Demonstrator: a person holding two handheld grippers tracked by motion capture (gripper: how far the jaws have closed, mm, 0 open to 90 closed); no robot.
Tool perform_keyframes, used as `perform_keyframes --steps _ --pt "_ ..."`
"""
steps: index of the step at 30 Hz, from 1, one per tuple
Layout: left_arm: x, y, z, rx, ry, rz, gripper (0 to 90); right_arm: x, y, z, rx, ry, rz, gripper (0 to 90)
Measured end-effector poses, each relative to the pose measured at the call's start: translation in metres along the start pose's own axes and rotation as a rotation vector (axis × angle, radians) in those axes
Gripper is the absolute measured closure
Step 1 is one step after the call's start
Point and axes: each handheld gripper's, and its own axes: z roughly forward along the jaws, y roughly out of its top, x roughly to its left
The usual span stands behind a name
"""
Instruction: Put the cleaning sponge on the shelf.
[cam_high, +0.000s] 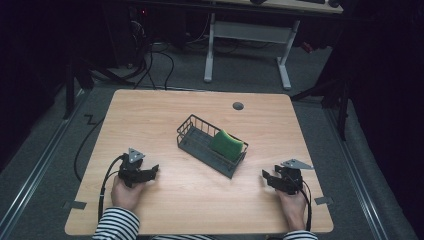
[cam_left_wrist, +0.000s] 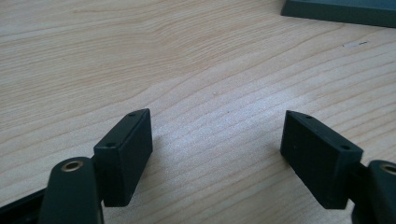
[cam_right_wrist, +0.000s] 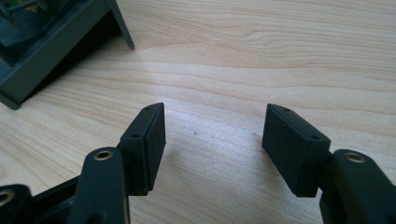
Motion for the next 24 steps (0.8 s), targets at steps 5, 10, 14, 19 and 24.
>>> perform_keyframes --steps 5,10,14,19,24 --pt "-0.0001 0.0000 0.0000 0.000 0.001 0.000 25.7 0.0014 0.0013 0.0025 0.021 -0.033 -0.022 38.8" --pt "-0.0001 0.0000 0.0000 0.000 0.001 0.000 25.7 0.0038 0.0015 0.0033 0.027 -0.046 -0.039 37.3" --pt "-0.0002 0.0000 0.0000 0.000 0.001 0.000 25.7 0.0071 0.0018 0.0046 0.036 -0.062 -0.073 34.2" --pt "-0.0003 -0.0001 0.0000 0.001 0.002 0.000 25.7 0.0073 0.0019 0.0049 0.038 -0.063 -0.069 32.2" --pt "-0.0006 0.0000 0.0001 0.000 0.004 -0.001 25.6 0.0075 0.0018 0.0049 0.039 -0.066 -0.067 31.5"
